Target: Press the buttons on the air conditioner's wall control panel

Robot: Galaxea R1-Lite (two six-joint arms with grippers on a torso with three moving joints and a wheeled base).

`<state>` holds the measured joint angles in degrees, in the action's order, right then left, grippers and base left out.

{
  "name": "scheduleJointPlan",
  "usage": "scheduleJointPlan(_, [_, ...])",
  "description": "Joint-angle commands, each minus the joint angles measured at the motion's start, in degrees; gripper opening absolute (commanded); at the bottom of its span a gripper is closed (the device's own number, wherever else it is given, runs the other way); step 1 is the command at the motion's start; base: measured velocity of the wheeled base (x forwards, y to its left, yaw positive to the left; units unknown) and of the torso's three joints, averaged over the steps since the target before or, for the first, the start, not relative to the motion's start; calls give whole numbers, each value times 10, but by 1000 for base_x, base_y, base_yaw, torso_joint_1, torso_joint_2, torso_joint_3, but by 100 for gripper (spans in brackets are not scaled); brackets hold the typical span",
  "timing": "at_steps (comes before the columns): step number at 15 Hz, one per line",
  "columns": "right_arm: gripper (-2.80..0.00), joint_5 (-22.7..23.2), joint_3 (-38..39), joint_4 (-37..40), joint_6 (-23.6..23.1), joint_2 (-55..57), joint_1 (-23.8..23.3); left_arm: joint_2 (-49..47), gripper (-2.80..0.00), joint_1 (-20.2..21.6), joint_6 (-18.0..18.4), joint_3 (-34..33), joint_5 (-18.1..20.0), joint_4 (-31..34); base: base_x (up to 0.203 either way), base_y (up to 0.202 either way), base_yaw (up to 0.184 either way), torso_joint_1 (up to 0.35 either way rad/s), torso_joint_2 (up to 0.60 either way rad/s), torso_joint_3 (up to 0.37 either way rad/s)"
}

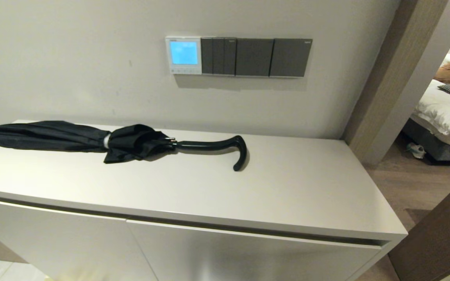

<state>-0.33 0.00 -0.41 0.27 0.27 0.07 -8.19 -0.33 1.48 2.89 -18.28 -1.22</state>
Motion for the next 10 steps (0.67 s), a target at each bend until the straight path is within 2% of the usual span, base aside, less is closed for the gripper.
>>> scheduleJointPlan(1, [-280,0,2,0,0,1,0,46,-280,2,2,0,11,9,0,0,0,0,0,0])
scheduleJointPlan(5, [-280,0,2,0,0,1,1,48,-280,2,3,2,17,15,0,0,0,0,0,0])
scheduleJointPlan(7, [-280,1,2,0,0,1,1,80,-280,2,12,8,91,53,0,0,0,0,0,0])
scheduleJointPlan(10, [-280,1,2,0,0,1,1,80,-280,2,20,9,96,57,0,0,0,0,0,0])
